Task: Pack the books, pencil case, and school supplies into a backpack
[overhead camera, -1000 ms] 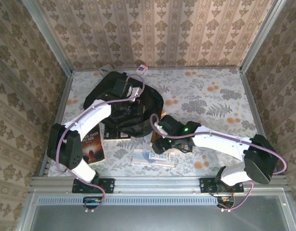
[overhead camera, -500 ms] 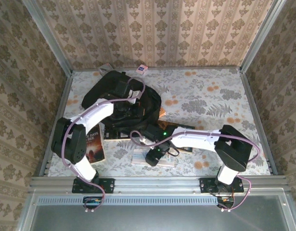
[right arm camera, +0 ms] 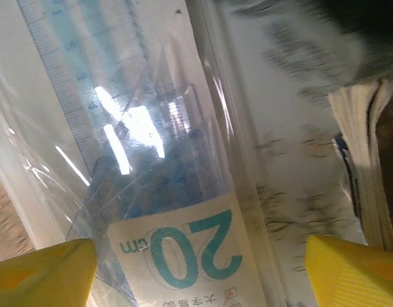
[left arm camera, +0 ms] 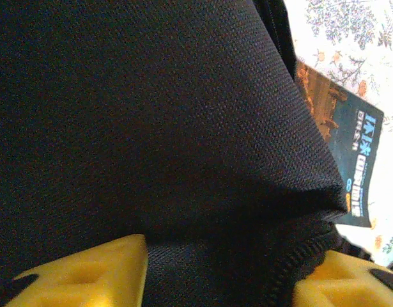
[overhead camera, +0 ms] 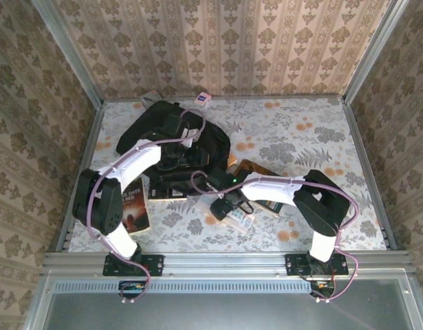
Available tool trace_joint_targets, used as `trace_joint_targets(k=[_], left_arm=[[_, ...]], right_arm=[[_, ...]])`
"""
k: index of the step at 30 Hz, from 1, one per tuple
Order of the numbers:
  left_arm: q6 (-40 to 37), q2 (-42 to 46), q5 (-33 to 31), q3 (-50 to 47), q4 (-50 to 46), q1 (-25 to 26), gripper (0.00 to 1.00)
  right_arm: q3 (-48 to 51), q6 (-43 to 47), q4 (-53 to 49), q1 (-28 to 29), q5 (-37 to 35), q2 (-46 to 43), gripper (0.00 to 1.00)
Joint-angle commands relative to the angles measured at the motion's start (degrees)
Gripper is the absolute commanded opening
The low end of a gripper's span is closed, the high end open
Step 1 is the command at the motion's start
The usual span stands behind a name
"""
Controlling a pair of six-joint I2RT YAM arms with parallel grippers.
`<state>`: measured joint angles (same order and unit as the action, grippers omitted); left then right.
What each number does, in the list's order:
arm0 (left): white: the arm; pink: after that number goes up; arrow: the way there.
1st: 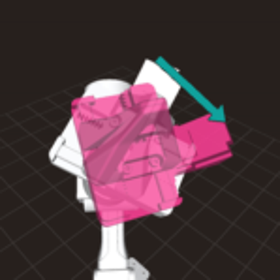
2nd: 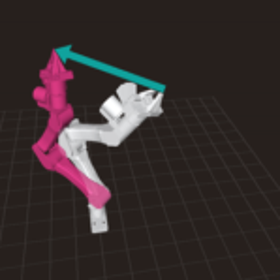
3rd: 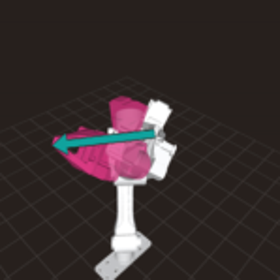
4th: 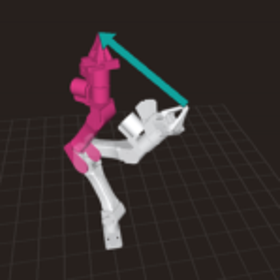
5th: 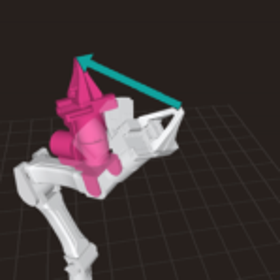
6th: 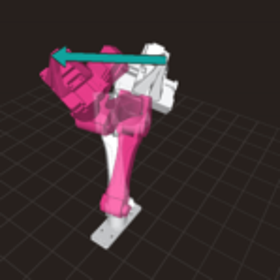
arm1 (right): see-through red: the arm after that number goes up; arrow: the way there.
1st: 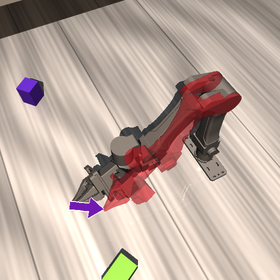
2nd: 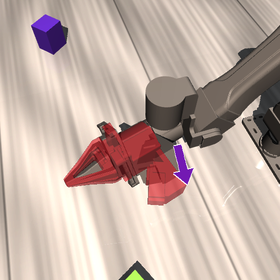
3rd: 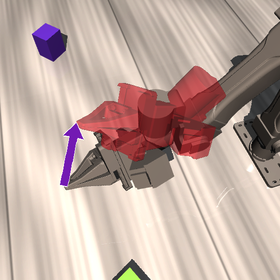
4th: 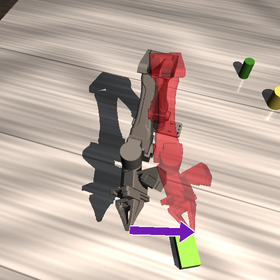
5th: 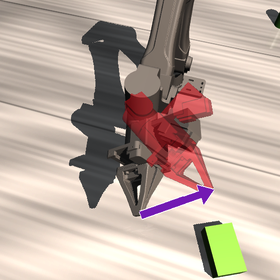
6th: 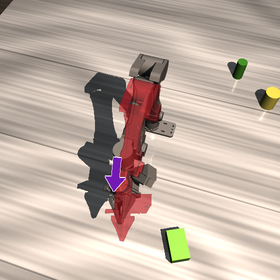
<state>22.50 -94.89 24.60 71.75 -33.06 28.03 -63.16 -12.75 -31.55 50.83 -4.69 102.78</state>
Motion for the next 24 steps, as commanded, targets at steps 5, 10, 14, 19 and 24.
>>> trace_joint_targets(k=[5,10,14,19,24], left_arm=[[-1.43,10.73,-4.76,1.25,-5.65,0.96,0.6],[-1.61,19.21,-7.81,-3.47,-7.84,4.88,0.61],[-1.65,24.19,-9.95,-6.76,-10.53,7.47,0.64],[0.05,27.86,-9.83,-13.7,-10.97,12.47,0.66],[2.27,26.93,-9.94,-20.82,-7.6,17.65,0.65]], right_arm=[[3.69,-5.23,3.12,-4.86,3.13,-1.41,0.82],[4.78,-7.24,4.05,-4.95,6.81,0.45,0.71],[6.78,-10.19,6.74,-5.47,12.88,-1.66,0.68],[9.83,-13.28,8.11,-6.17,21.11,-6.75,0.73],[14.93,-16.8,12.71,-7.86,31.65,-12.25,0.76]])
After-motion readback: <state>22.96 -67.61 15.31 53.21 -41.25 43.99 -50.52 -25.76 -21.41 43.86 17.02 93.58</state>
